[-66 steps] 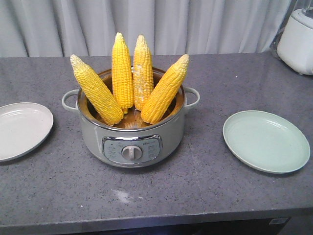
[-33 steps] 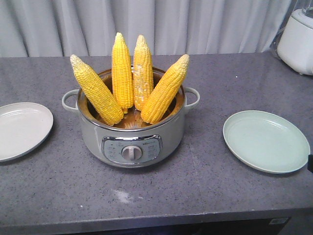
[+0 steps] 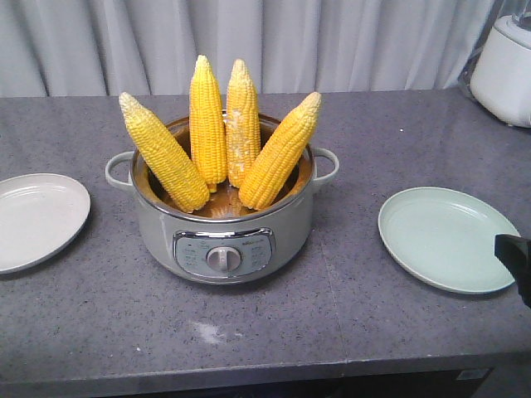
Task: Distribute corn equally
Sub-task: 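Reach the right gripper into the pot and grasp the nearest corn cob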
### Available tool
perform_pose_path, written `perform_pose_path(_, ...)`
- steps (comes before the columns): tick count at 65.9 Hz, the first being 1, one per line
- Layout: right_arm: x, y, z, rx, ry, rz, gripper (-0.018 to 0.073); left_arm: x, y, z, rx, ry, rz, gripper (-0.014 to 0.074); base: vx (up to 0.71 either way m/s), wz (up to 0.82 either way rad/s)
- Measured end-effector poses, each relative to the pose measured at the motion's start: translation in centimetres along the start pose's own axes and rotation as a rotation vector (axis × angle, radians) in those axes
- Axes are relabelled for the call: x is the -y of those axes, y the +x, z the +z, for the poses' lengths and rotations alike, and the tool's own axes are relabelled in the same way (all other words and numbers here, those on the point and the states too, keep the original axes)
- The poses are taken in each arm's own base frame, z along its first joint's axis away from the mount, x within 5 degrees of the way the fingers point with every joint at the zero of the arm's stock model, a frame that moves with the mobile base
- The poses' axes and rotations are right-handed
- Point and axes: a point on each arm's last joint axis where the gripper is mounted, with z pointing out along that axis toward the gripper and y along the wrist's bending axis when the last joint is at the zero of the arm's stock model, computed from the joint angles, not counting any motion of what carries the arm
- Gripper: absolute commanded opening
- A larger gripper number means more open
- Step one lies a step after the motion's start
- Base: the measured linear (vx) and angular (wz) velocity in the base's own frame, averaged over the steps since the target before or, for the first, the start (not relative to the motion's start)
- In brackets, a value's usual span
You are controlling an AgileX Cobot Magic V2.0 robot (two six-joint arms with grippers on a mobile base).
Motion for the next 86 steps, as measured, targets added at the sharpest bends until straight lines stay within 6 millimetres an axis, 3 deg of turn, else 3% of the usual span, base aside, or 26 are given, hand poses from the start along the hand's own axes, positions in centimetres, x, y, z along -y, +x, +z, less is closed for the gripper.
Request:
perform_pose_path(13,-0.4,-1.6,0.4,-0.043,-0.05,-0.039,0.0663,1.8,-0.7,0.8,-0.044,0.154,0.142,0.0628,0.0,0.0)
perform_pose_path(28,-2.1,-4.0,2.9,-0.087,-0.215,-0.13,0.0618,3.2,-0.7,1.0,-0.051,0.266,0.221,0.0603,0.0,0.0)
perform_pose_path(49,-6.3,-8.7,8.5,-0.087,-0.357,-0.255,0.0615,3.4,-0.6,0.9,-0.049,0.281,0.243,0.0585,0.0,0.0)
perform_pose_path(86,-10.5,-14.3,19.9,-0.107,-0.5,-0.122,0.0601,3.4,-0.6,0.9,-0.049,0.281,0.246,0.0585,0.0,0.0)
